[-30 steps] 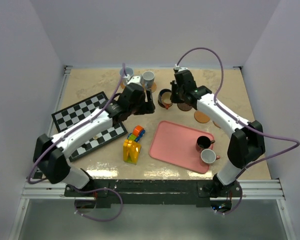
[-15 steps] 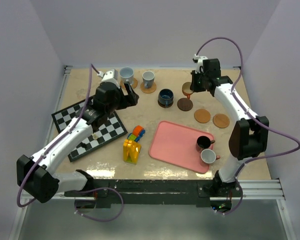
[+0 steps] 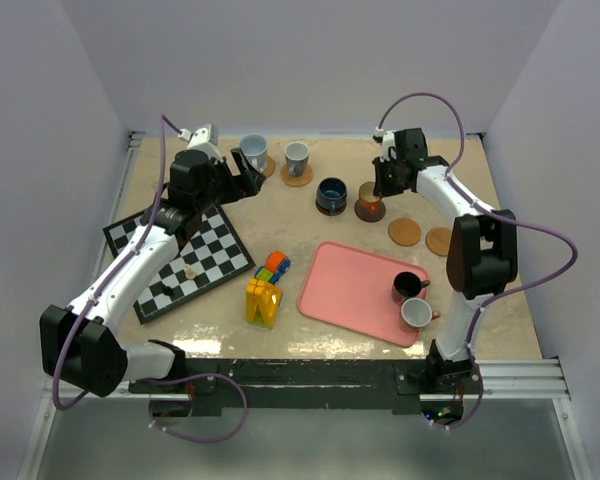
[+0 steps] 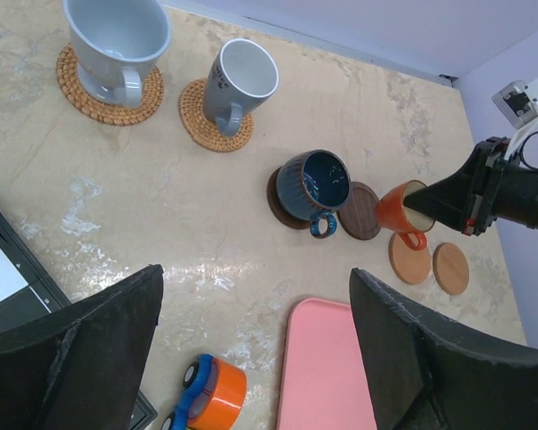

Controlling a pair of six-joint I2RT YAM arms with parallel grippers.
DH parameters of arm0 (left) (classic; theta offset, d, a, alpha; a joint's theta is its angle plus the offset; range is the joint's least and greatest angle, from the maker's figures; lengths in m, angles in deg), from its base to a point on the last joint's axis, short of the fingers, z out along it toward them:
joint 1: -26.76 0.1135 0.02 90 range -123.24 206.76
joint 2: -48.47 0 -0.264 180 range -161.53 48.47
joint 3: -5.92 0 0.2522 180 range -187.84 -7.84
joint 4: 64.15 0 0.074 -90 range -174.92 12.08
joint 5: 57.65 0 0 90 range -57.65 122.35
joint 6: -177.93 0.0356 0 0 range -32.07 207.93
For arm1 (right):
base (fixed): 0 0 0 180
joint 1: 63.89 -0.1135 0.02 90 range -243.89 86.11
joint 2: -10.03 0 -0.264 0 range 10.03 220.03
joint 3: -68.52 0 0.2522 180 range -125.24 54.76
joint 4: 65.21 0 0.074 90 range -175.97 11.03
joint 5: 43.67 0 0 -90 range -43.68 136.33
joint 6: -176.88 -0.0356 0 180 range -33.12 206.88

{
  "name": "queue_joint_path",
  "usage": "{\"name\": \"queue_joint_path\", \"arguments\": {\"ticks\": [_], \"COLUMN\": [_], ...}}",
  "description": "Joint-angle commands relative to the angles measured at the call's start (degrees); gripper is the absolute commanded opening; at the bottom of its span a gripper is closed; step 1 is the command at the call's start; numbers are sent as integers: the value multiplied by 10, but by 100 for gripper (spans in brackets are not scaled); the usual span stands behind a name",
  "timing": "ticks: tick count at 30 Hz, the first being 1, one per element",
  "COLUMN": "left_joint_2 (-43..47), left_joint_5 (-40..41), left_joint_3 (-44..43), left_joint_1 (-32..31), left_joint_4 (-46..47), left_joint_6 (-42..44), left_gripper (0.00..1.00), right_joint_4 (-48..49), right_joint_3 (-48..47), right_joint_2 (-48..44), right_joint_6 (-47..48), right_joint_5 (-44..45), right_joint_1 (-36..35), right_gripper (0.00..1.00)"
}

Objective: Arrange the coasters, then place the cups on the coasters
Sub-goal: Place the cup on the coaster.

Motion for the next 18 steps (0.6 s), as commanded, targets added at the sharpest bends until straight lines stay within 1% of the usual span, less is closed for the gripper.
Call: {"name": "queue_joint_path", "arguments": {"ticks": [1, 6, 18], "left_joint_2": [13, 21, 20], "left_joint_5": [-4, 1, -7], "left_joint_3": [-7, -5, 21], "left_joint_1": [17, 27, 30], "left_joint_4": [15, 7, 20], "left_joint_6": [22, 34, 22], "left_gripper": [89, 89, 89], "right_joint_4": [31, 45, 50], "right_joint_3": [-4, 11, 19], "right_joint_2": [2, 6, 23], "right_joint_6": [17, 21, 26], "right_joint_5": [12, 14, 32], "right_joint_1": [9, 19, 20], "right_gripper": [0, 0, 0]}}
